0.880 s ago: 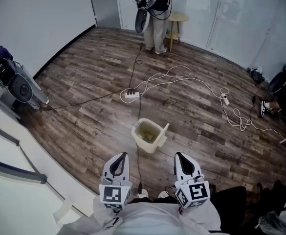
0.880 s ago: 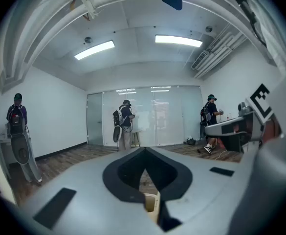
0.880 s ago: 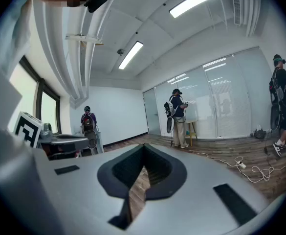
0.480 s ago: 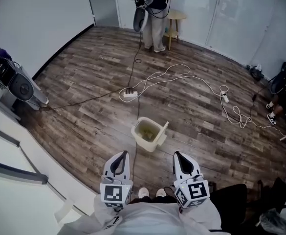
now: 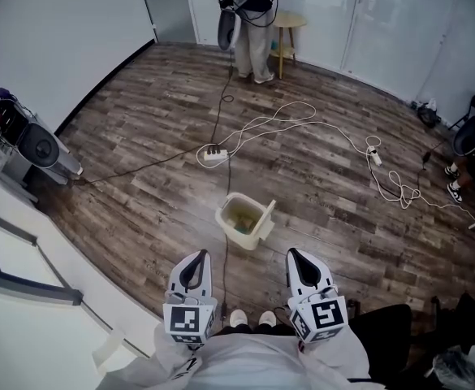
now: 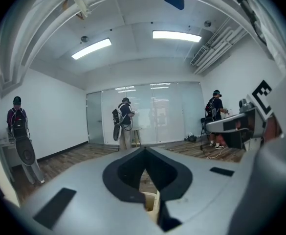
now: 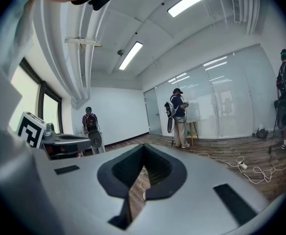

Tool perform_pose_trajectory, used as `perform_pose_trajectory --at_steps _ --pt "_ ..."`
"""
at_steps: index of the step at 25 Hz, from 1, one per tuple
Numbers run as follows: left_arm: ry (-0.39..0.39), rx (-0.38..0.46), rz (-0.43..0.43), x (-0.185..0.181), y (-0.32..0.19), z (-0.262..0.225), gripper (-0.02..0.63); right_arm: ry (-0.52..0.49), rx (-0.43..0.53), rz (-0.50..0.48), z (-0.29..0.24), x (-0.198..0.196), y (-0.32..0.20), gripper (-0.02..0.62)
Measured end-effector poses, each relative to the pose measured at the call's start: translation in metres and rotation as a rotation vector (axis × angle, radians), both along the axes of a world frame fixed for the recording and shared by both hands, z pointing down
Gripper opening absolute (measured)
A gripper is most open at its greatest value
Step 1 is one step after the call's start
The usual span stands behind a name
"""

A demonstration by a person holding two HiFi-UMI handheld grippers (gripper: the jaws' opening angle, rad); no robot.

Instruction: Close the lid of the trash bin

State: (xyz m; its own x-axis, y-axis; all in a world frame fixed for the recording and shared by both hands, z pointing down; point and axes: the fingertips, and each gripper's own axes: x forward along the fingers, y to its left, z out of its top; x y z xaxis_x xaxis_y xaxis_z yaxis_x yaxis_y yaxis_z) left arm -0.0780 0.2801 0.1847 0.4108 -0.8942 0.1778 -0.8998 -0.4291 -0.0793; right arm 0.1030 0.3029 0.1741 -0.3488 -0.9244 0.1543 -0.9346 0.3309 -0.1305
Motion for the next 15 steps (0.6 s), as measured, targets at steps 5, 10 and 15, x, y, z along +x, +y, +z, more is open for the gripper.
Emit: perform_pose_trajectory --at_steps 5,10,15 --pt "-0.003 -0.003 -0.005 0.017 -0.004 0.002 0.005 -0.009 -0.002 0.001 0.005 0.019 -0.003 0.023" --pt "-0.009 -0.002 -0.010 0.029 -0.004 -0.002 0.005 -0.016 0.003 -0.004 0.001 0.031 -0.005 0.023" --pt "-0.014 -0.001 -0.029 0.035 0.000 0.005 0.005 -0.022 -0.005 -0.015 0.010 0.041 0.002 0.023"
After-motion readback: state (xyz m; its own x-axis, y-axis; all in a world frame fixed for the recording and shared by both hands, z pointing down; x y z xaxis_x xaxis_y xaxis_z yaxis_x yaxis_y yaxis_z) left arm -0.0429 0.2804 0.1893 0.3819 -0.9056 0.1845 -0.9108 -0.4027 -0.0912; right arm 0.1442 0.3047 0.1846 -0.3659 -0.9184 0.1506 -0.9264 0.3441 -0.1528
